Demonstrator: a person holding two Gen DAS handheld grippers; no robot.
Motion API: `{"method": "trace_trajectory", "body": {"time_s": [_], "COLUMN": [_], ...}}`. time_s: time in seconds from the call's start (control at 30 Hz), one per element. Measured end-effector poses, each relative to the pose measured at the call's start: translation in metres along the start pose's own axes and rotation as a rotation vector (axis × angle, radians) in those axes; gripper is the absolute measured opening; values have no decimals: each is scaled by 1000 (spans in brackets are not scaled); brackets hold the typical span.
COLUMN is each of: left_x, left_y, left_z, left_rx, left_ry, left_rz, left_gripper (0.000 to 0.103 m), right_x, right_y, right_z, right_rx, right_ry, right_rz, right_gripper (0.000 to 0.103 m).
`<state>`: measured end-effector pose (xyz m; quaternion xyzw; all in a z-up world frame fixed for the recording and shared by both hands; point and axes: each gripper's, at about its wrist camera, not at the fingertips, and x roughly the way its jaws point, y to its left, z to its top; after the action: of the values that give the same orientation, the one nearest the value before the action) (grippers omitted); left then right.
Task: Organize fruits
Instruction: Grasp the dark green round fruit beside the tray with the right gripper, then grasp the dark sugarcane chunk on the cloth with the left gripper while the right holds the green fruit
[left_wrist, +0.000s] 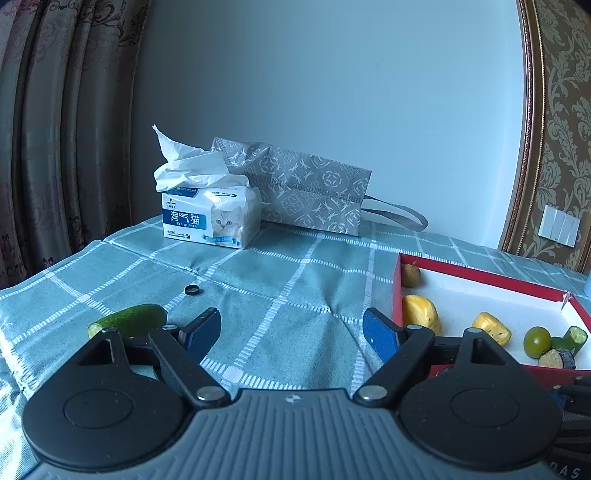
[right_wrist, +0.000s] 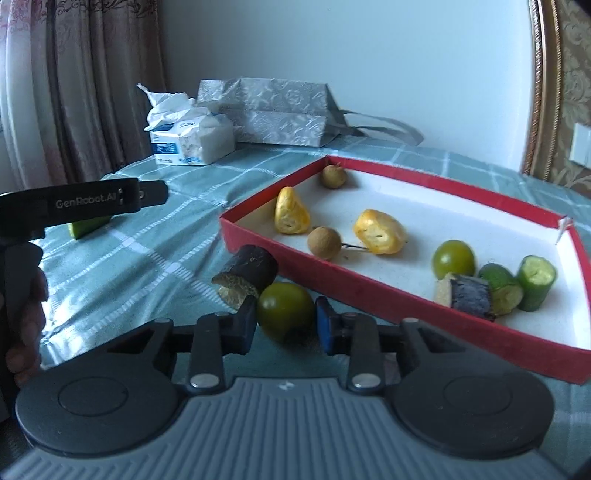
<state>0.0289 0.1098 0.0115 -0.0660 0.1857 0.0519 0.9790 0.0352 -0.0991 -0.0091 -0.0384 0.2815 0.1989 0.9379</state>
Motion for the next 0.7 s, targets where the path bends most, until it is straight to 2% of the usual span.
{"method": "trace_trajectory", "body": {"time_s": [0.17, 0.3, 0.5, 0.63, 0.7], "left_x": [-4, -11, -20, -25, -25], "left_y": [-7, -25, -50, -63, -74], "left_z": [-3, -11, -19, -21, -25], "left_rx": [32, 102, 148, 143, 181], "left_ry": [18, 35, 32, 25, 31], "left_rz": [-72, -117, -156, -177, -177], "left_gripper": [84, 84, 84, 84, 84], "right_x": [-26, -51, -68, -71, -72], "right_y": [-4, -13, -36, -39, -39], "right_z": [-1, -5, -11, -14, -14], "right_rx": [1, 15, 74, 78, 78], "right_ry": [-65, -118, -143, -148, -150], "right_rz": [-12, -38, -69, -72, -71], "right_gripper": [32, 32, 32, 32, 32]}}
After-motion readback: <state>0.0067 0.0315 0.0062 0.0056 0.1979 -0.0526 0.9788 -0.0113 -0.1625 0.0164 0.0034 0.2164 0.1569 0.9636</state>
